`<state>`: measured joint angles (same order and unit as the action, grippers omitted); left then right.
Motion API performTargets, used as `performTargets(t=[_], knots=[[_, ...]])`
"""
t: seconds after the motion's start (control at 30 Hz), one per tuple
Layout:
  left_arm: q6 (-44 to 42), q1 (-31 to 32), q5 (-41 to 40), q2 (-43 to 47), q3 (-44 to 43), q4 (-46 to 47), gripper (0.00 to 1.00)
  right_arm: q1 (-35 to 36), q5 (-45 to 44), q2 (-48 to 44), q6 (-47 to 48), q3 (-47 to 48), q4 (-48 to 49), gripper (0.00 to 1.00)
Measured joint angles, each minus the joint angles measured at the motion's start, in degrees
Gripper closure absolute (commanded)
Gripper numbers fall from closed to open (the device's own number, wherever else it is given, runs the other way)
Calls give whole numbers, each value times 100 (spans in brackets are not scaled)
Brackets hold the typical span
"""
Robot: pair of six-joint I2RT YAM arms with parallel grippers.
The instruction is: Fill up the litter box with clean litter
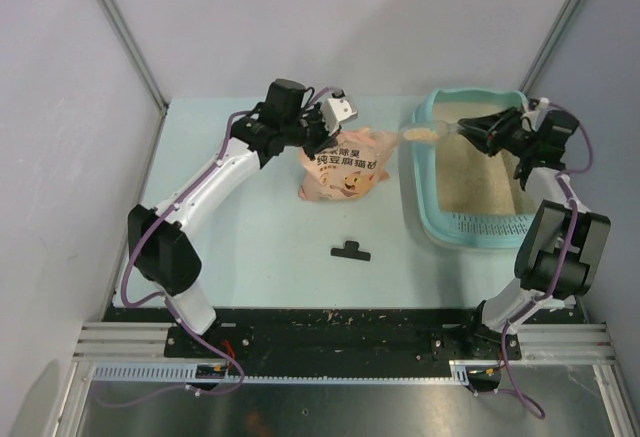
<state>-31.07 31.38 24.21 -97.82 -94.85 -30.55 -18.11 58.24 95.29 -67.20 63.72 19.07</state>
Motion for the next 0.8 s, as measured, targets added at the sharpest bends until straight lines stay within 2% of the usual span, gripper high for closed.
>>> performTargets(t=[0.33, 0.5, 0.63, 0.8], knots=[[9, 0, 66, -136, -186, -46, 100, -1261, -144, -831, 590, 0, -708, 100], [50, -11, 160, -203, -275, -90, 100, -1792, -730, -1209, 1281, 0, -1460, 100], [87, -17, 238, -205, -280, -114, 100, -1770, -1600, -1593, 2157, 0, -2236, 100], [109, -17, 361, -205, -278, -162, 100, -1224, -2874, -2039, 3195, -2, -2656, 100]])
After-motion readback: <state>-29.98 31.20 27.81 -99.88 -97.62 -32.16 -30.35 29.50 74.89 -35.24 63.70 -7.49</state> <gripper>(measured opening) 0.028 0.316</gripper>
